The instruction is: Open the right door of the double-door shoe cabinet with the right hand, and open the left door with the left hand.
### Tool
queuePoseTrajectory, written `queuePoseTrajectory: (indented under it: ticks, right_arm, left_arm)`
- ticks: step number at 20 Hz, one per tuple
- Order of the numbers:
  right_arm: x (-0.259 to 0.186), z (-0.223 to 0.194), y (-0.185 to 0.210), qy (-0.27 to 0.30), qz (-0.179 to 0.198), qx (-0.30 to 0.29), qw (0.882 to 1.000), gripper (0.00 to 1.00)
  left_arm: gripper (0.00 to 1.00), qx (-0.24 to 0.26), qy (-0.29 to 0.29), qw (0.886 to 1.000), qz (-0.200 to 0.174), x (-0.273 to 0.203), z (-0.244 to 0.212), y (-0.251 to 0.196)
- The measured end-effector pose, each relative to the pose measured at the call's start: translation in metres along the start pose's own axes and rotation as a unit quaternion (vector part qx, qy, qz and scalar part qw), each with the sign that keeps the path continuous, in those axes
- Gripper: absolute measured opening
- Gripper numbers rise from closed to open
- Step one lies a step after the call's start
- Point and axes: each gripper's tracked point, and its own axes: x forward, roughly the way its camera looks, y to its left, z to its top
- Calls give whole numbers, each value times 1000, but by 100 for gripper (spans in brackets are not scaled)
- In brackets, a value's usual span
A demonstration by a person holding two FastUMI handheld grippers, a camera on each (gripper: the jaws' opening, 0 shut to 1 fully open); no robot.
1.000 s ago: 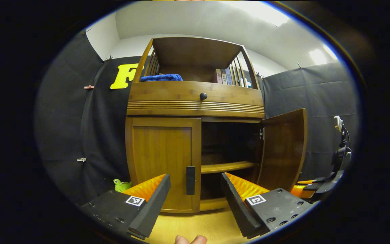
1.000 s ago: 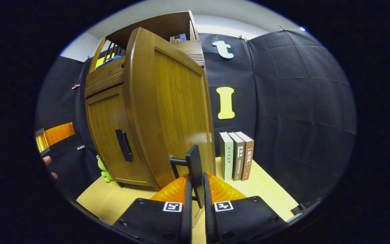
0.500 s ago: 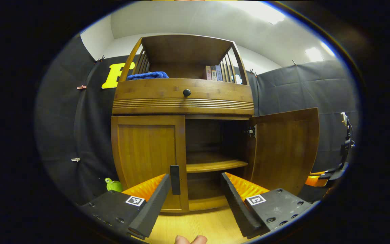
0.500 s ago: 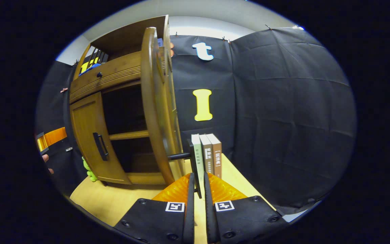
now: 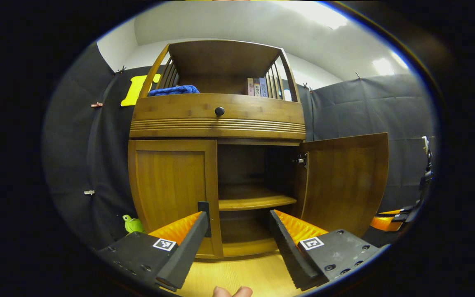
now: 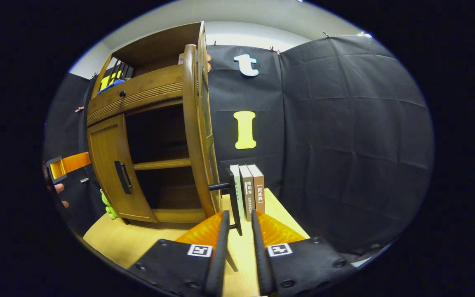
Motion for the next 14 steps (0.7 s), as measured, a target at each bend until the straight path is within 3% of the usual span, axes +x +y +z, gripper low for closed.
queuePoseTrajectory:
  ticks: [4,8,14]
  right_arm:
    - [-20,15,-11,-16,-30,26,999,100]
    - [-40,39,-5,-39,-42,20,998,98]
    - [-68,83,47,-81,-26,32,996,98]
  left_arm:
    - [93,3,-1,1000,2,6,0,5]
    - [93,10,-3,1000,6,15,-3,13]
    - [93,16,7,1000,16,38,-19,34]
